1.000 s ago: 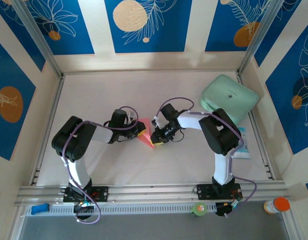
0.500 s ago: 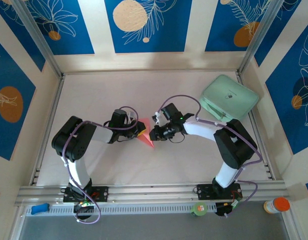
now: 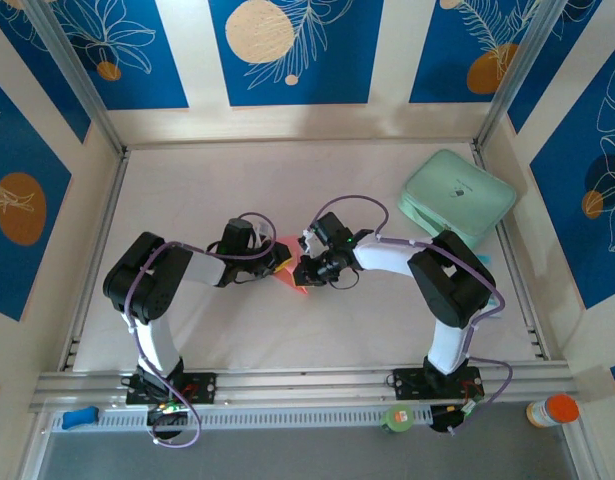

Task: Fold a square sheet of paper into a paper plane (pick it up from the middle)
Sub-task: Fourth fold the wing at the center of the table.

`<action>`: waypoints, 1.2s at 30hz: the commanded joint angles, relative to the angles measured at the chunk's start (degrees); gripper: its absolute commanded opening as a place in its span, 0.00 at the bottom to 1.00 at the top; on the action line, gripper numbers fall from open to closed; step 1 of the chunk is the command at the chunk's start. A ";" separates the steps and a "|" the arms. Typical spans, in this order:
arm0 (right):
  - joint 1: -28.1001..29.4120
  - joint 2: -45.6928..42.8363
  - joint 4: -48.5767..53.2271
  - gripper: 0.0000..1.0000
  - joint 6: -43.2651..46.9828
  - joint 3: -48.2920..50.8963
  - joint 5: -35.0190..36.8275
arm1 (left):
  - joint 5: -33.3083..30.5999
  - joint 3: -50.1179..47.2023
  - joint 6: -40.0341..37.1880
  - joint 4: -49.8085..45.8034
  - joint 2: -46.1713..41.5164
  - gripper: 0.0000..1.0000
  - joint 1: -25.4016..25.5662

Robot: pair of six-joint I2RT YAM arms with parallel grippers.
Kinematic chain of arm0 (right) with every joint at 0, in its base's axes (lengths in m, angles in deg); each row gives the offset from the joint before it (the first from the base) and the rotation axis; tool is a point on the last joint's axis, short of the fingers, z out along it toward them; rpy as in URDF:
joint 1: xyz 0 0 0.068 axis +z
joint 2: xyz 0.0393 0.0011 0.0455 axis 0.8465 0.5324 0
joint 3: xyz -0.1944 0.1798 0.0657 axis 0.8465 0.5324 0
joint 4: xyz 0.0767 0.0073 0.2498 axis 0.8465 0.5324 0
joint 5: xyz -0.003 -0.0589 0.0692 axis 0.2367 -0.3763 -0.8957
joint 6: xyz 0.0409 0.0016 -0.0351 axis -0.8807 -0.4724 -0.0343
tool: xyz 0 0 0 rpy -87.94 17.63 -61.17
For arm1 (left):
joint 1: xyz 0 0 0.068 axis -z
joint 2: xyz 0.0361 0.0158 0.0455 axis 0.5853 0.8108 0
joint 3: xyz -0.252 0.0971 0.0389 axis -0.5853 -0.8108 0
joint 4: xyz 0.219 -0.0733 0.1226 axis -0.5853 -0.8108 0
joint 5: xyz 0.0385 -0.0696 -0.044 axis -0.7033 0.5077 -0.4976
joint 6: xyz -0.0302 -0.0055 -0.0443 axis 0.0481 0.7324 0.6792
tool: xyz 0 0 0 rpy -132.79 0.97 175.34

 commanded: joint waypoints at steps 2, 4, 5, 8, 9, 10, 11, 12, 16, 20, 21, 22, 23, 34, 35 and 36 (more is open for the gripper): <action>-0.21 0.69 -0.12 0.13 -0.75 0.41 0.14 | 0.59 0.82 0.42 -0.27 1.14 0.27 0.37; -0.34 0.94 -0.10 0.13 -0.61 0.54 0.05 | 0.65 0.91 0.46 -0.17 1.11 0.27 0.41; -0.39 1.04 -0.12 0.13 -0.62 0.54 -0.07 | 0.58 0.90 0.45 -0.07 1.18 0.28 0.44; -0.53 1.47 0.17 0.13 -0.56 0.54 -0.53 | 0.61 0.92 0.55 -0.20 1.22 0.28 0.44; -0.49 1.65 0.18 0.13 -0.49 0.54 -0.80 | 0.62 0.99 0.56 -0.18 1.33 0.28 0.43; -0.44 1.82 0.32 0.13 -0.43 0.54 -0.85 | 0.59 0.99 0.61 -0.16 1.36 0.28 0.45; -0.55 1.92 0.41 0.13 -0.46 0.46 -0.99 | 0.66 0.99 0.62 -0.23 1.36 0.28 0.48; -0.57 2.09 0.58 0.13 -0.35 0.45 -1.26 | 0.58 1.04 0.64 -0.23 1.40 0.28 0.38; -0.68 2.49 0.83 0.13 -0.27 0.45 -1.26 | 0.66 0.99 0.70 -0.16 1.53 0.28 0.41; -0.79 2.84 0.87 0.13 -0.31 0.45 -1.35 | 0.67 1.15 0.81 -0.07 1.62 0.28 0.43; -0.75 2.96 0.87 0.13 -0.18 0.37 -1.43 | 0.74 1.21 0.87 -0.14 1.64 0.28 0.52; -0.77 3.02 0.97 0.13 -0.17 0.37 -1.44 | 0.74 1.26 0.87 -0.22 1.68 0.28 0.48; -0.77 3.07 0.96 0.13 -0.12 0.36 -1.52 | 0.75 1.30 0.82 -0.26 1.71 0.28 0.47; -1.09 -0.71 1.79 0.17 0.70 0.68 -2.12 | 0.61 0.86 0.81 -0.30 1.55 0.29 0.51; -1.17 -1.99 1.92 0.18 0.52 1.01 -1.57 | 0.49 0.82 0.85 -0.33 1.52 0.29 0.51; -1.25 -3.50 2.16 0.20 0.26 1.52 -0.69 | 0.54 0.82 0.87 -0.42 1.45 0.29 0.52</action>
